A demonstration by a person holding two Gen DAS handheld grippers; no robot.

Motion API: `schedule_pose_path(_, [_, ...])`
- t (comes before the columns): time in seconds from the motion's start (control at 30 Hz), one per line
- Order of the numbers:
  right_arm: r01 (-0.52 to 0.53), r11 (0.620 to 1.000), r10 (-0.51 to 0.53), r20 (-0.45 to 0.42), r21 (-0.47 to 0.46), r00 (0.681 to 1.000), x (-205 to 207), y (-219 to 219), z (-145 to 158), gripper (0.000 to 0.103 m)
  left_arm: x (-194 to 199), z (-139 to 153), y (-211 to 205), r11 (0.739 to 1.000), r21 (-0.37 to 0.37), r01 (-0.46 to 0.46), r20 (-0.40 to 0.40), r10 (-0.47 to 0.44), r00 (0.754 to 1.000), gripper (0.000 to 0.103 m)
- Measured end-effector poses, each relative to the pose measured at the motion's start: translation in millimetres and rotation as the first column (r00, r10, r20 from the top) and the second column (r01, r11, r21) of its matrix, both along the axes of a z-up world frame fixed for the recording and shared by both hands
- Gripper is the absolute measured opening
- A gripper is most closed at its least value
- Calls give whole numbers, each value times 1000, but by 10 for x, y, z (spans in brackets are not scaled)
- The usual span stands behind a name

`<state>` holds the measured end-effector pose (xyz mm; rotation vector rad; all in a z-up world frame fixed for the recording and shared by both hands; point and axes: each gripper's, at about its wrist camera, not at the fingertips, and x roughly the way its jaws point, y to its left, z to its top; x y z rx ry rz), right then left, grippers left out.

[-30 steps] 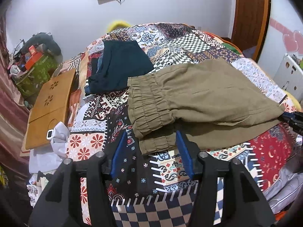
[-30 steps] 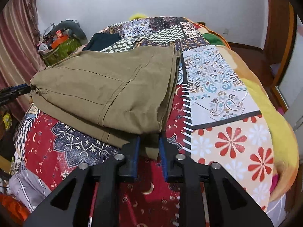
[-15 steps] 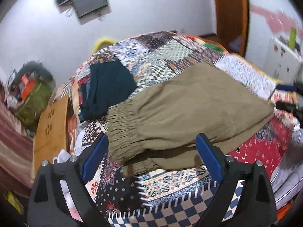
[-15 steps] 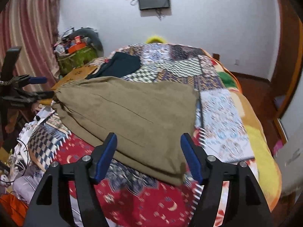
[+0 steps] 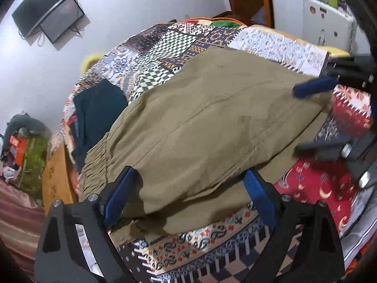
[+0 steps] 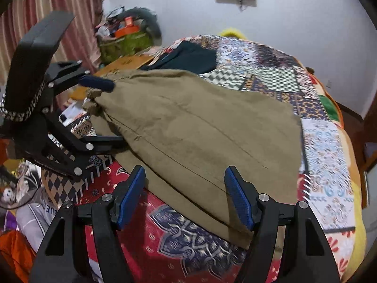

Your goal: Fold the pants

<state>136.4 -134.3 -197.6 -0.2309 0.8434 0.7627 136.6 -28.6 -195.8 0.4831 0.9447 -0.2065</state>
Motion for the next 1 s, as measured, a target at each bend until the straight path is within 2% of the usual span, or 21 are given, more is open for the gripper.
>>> schedule_pose_path(0.17, [-40, 999, 40, 21, -32, 999, 28, 163, -32, 66, 169, 190, 152, 987, -152, -47, -41, 41, 998, 87])
schedule_pose_path(0.27, [-52, 997, 54, 41, -54, 998, 71, 240, -30, 64, 180, 233, 178, 984, -167, -57, -38, 51, 998, 80])
schedule_pose_path(0.33, [-52, 997, 56, 64, -58, 996, 78, 253, -6, 45, 142, 227, 160, 986, -161, -47, -31, 42, 999, 74])
schedule_pose_path(0.43, [-48, 997, 53, 85, -56, 995, 92, 259, 50, 23, 48, 203, 115, 992, -126, -27, 2, 27, 1000, 58])
schedule_pose_path(0.5, [-46, 998, 51, 109, -47, 993, 66, 243, 93, 16, 2, 199, 99, 992, -125, -24, 7, 25, 1000, 32])
schedule_pose_path(0.6, [-52, 997, 59, 150, -56, 987, -7, 232, 156, 11, -64, 247, 78, 992, -120, -29, 45, 34, 998, 20])
schedule_pose_path(0.8, [-52, 998, 57, 195, -34, 979, -147, 178, 289, 9, -184, 376, 111, 983, -179, -32, 62, 44, 997, 13])
schedule_pose_path(1.0, [-65, 997, 73, 184, -50, 980, -249, 187, 251, 9, -305, 323, 90, 986, -167, -22, 46, 30, 999, 14])
